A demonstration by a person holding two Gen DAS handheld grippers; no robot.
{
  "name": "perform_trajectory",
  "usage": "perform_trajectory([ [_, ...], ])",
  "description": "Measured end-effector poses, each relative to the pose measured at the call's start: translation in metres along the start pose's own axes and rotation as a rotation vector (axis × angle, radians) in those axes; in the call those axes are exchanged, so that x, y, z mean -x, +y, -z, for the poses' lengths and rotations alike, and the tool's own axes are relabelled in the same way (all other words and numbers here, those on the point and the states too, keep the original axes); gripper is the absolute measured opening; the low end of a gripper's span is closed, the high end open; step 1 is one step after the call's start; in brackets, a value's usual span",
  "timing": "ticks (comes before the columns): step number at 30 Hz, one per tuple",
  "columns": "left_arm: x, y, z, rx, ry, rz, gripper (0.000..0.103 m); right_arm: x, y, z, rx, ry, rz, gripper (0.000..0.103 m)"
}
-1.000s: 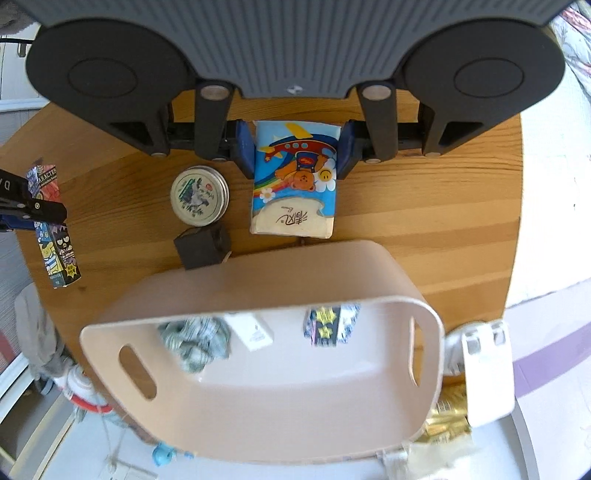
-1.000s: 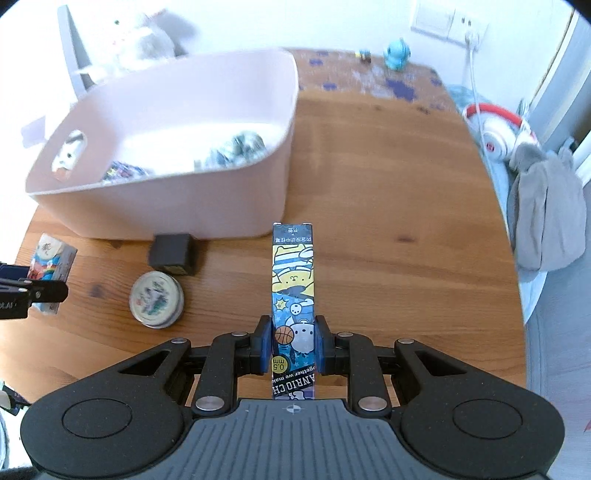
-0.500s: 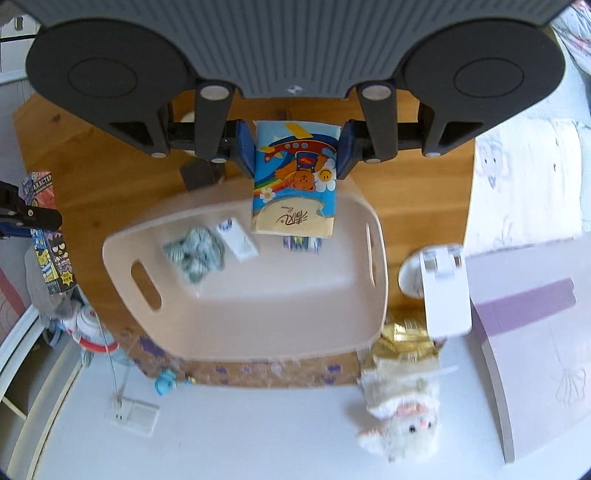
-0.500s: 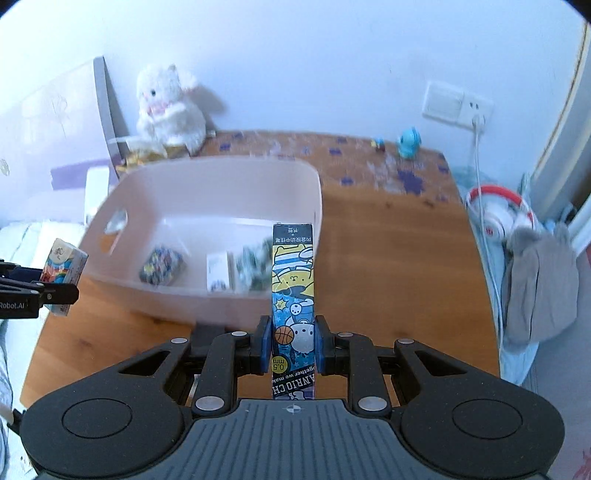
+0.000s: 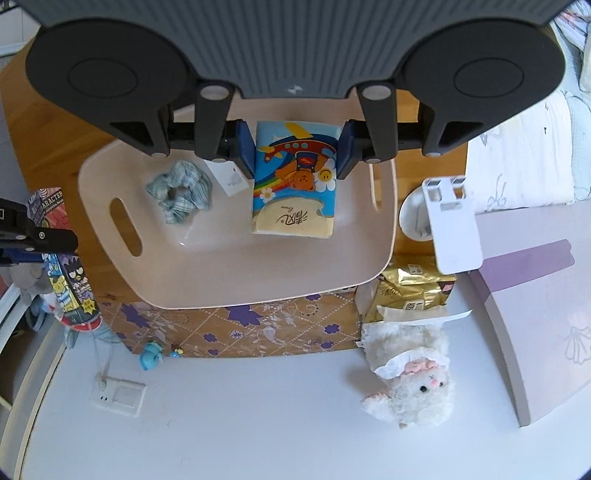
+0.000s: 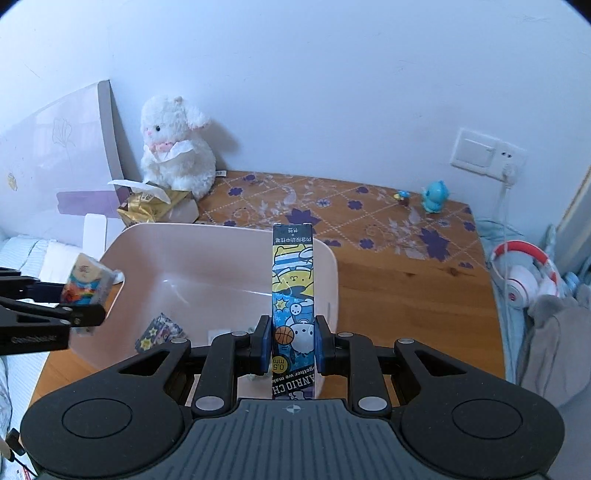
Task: Organize objects
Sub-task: 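Carry both items over the bin and open both tools to drop them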
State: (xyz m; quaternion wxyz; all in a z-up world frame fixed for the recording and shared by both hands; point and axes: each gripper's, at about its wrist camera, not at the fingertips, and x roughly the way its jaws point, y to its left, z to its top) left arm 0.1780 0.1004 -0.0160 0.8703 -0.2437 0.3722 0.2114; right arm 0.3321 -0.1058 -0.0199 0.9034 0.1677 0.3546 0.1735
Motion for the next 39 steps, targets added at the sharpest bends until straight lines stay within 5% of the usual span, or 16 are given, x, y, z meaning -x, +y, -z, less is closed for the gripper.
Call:
perform_trajectory([
  [18, -0.116, -0.022, 0.006, -0.024, 0.264, -0.059, 0.047, -0.119, 0.013, 0.007, 0.087, 0.278, -0.041, 0.021],
  [24, -0.118, -0.023, 0.008, -0.023, 0.271, -0.062, 0.048, -0.122, 0.023, 0.009, 0.144, 0.277, -0.013, 0.022],
  [25, -0.118, -0.023, 0.008, -0.023, 0.27, -0.065, 0.048, -0.121, 0.022, 0.009, 0.136, 0.278, -0.017, 0.033],
  [28, -0.114, -0.024, 0.01, -0.031, 0.264, -0.071, 0.05, -0.118, 0.02, 0.009, 0.117, 0.269, -0.016, 0.042],
  [31, -0.104, -0.024, 0.011, -0.03, 0.238, -0.081, 0.07, -0.109, 0.017, 0.01, 0.098, 0.25, -0.011, 0.056],
  [39, -0.074, -0.021, 0.009, -0.013, 0.176, -0.078, 0.073, -0.067, 0.014, 0.012, 0.058, 0.175, -0.025, 0.078],
])
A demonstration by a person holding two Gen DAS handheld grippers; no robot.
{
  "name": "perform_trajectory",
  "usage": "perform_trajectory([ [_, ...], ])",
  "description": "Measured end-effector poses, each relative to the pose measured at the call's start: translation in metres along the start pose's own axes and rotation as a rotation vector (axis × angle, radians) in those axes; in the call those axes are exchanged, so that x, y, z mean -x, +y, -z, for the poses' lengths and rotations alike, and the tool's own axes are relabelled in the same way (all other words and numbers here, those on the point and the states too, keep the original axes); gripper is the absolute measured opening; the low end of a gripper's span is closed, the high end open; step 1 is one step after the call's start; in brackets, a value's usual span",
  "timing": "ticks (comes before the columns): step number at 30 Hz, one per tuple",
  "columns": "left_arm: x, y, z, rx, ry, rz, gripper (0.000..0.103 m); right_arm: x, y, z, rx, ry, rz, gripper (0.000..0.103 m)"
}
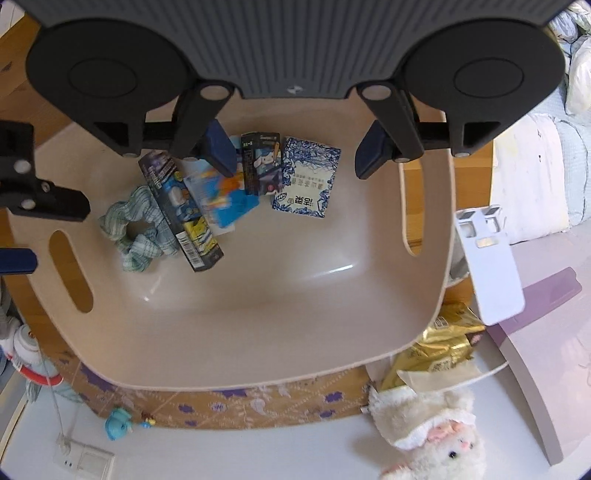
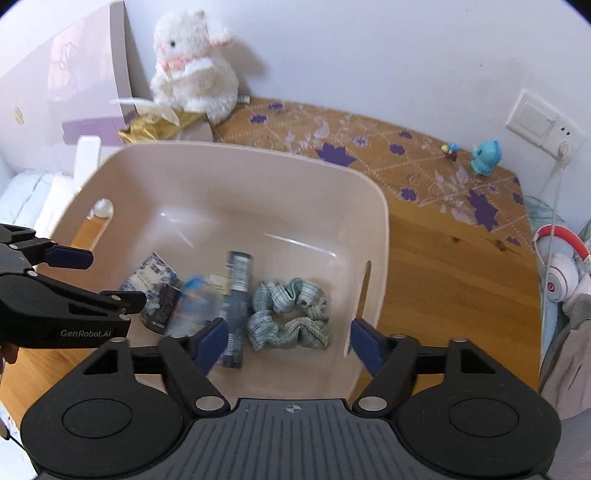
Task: Organize objects
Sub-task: 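Carry both items over the bin and open both tools to drop them, then move both tools back toward the round tin and black charger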
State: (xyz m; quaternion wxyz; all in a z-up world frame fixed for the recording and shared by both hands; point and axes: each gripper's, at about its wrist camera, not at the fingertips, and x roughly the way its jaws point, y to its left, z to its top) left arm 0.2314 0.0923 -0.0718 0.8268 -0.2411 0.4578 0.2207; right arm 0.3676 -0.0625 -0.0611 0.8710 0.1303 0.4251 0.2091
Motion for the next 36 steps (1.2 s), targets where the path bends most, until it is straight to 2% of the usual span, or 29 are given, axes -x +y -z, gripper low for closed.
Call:
perform_trajectory([
  [3, 0.013, 0.002, 0.003, 0.002, -0.025, -0.002, 0.074, 0.017, -0.002, 0.004, -0.02, -0.03, -0.001, 0.084],
  [5, 0.022, 0.003, 0.007, 0.002, -0.042, -0.001, 0.074, 0.028, -0.004, 0.008, -0.031, -0.051, 0.002, 0.092],
  [10, 0.045, 0.006, 0.017, 0.022, -0.076, 0.012, 0.075, 0.051, -0.006, 0.022, -0.053, -0.079, 0.009, 0.094],
  [17, 0.071, 0.002, 0.04, 0.007, -0.097, 0.04, 0.075, 0.067, -0.006, 0.051, -0.077, -0.073, 0.018, 0.096],
  [26, 0.067, -0.013, 0.07, -0.019, -0.048, 0.067, 0.075, 0.06, -0.013, 0.089, -0.115, -0.009, 0.047, 0.097],
  [36, 0.032, -0.034, 0.094, -0.02, 0.067, 0.102, 0.075, 0.034, -0.015, 0.114, -0.13, 0.075, 0.054, 0.098],
])
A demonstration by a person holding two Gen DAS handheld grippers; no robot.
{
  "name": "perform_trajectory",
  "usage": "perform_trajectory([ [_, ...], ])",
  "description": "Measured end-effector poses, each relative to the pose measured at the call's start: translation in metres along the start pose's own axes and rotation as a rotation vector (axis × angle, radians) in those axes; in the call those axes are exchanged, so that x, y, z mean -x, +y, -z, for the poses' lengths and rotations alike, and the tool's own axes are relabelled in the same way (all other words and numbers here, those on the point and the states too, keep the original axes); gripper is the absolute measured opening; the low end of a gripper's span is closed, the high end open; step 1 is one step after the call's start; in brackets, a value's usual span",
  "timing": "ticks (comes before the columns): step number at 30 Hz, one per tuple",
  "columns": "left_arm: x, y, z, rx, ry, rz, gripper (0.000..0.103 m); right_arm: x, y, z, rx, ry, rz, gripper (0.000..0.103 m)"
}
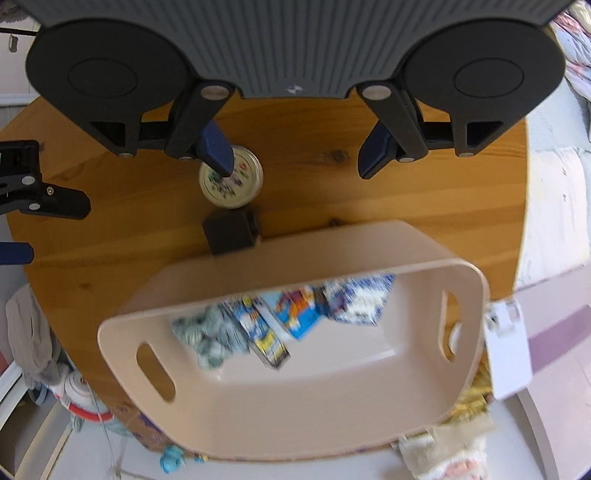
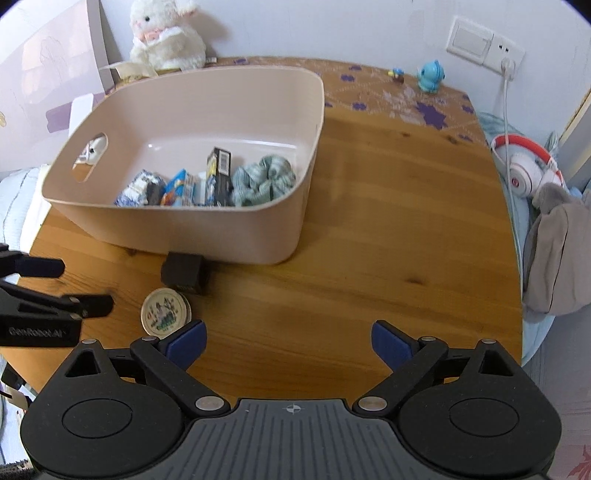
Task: Organize objects
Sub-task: 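Move both tools back toward the round tin and black charger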
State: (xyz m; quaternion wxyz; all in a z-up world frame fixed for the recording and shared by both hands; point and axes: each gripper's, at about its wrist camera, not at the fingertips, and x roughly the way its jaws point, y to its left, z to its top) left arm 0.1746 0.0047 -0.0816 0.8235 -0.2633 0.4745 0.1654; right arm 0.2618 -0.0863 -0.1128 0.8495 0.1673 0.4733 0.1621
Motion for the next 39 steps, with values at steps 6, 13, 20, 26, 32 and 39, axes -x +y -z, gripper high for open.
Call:
perform_trajectory([
  [6, -0.025, -0.012, 0.002, 0.022, 0.064, 0.033, 0.075, -0.018, -0.003, 0.007, -0.023, 0.032, 0.024, 0.099],
  [13, -0.05, -0.026, 0.003, 0.022, 0.113, 0.054, 0.075, -0.033, -0.009, 0.011, -0.041, 0.065, 0.039, 0.1],
  [20, -0.066, -0.025, 0.004, 0.062, 0.134, 0.075, 0.075, -0.04, -0.015, 0.012, -0.059, 0.081, 0.05, 0.1],
  [26, -0.07, -0.02, 0.005, 0.068, 0.129, 0.063, 0.076, -0.049, -0.013, 0.011, -0.067, 0.095, 0.05, 0.1],
  [32, -0.067, -0.003, 0.009, 0.095, 0.125, 0.042, 0.076, -0.057, -0.002, 0.007, -0.066, 0.096, 0.041, 0.1],
  [39, -0.064, 0.022, 0.016, 0.113, 0.12, 0.01, 0.075, -0.064, 0.018, -0.001, -0.057, 0.093, 0.025, 0.1],
])
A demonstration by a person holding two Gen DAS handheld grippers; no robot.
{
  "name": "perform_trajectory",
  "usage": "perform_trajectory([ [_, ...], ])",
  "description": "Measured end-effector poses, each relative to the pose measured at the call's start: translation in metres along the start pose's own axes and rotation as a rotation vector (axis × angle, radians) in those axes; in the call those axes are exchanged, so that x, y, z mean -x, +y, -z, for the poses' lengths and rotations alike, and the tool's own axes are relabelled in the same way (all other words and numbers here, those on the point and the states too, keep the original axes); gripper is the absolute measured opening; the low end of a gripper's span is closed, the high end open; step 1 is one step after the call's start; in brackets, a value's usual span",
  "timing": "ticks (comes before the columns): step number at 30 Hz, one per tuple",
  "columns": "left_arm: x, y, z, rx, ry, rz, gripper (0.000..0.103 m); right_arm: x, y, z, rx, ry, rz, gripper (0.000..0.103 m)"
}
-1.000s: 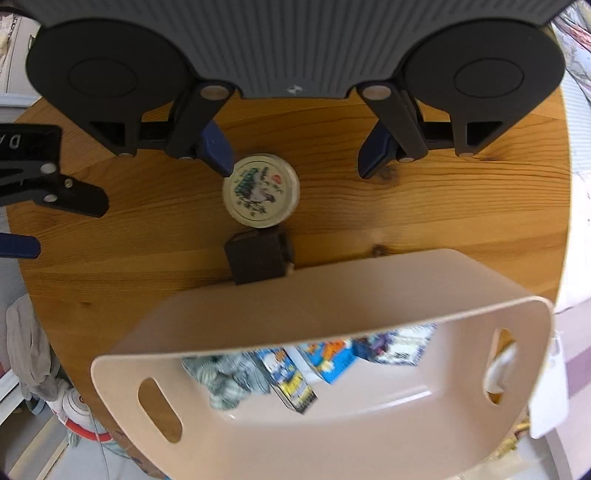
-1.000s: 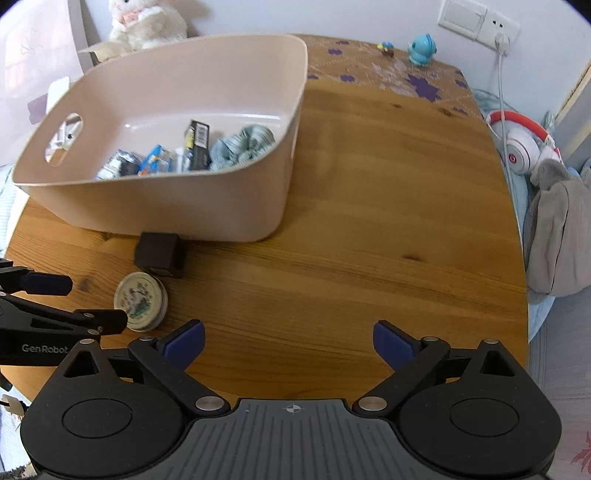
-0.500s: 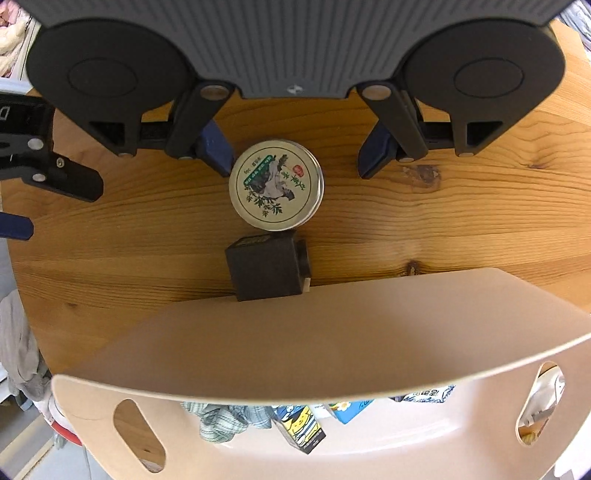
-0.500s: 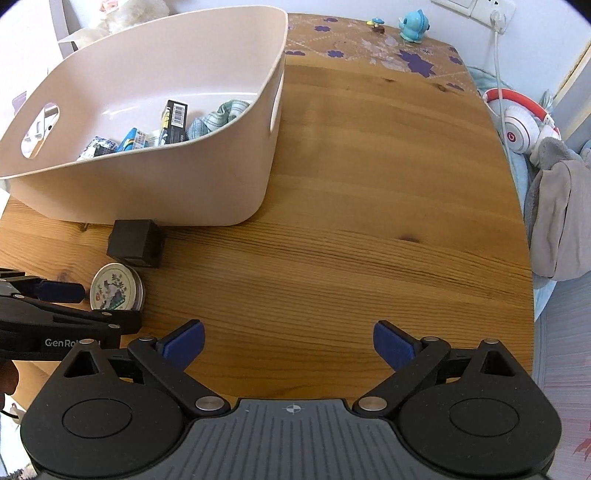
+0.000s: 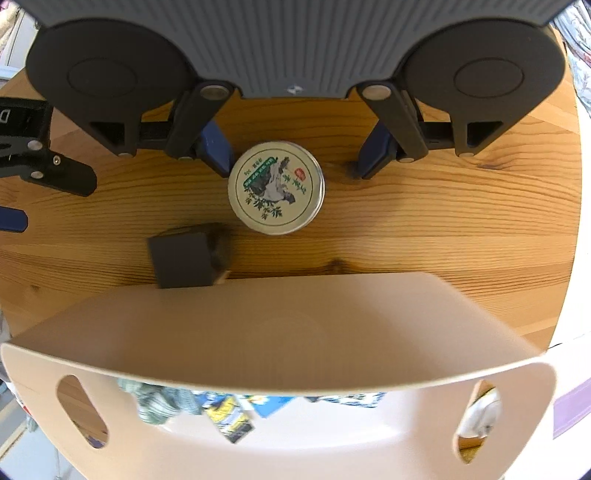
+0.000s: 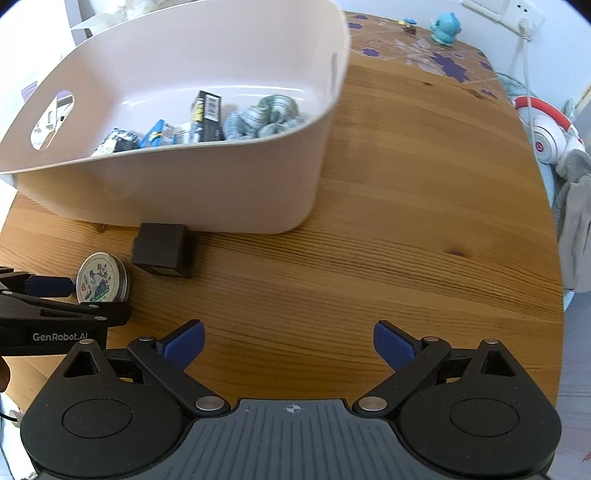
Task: Organize objects
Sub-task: 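Move both tools back toward the round tin and black charger, then grasp the round printed tin with the left tool while the right grasps the black charger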
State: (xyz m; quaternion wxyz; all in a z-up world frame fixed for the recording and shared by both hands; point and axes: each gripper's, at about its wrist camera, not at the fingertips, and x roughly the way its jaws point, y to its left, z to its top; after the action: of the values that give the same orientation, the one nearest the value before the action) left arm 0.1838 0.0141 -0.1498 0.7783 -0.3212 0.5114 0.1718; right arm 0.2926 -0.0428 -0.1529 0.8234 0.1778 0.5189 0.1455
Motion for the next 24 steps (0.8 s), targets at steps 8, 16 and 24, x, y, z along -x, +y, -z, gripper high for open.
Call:
perform_trajectory([
  [8, 0.004, 0.03, 0.006, -0.008, -0.016, -0.032, 0.075, -0.007, 0.026, -0.009, -0.003, -0.006, -0.026, 0.1],
  [16, 0.007, 0.049, 0.008, -0.064, -0.042, -0.022, 0.076, -0.018, 0.048, -0.022, -0.011, -0.011, -0.046, 0.1],
  [24, 0.004, 0.051, -0.011, -0.129, -0.082, -0.003, 0.079, -0.026, 0.061, -0.032, -0.036, -0.027, -0.05, 0.098],
])
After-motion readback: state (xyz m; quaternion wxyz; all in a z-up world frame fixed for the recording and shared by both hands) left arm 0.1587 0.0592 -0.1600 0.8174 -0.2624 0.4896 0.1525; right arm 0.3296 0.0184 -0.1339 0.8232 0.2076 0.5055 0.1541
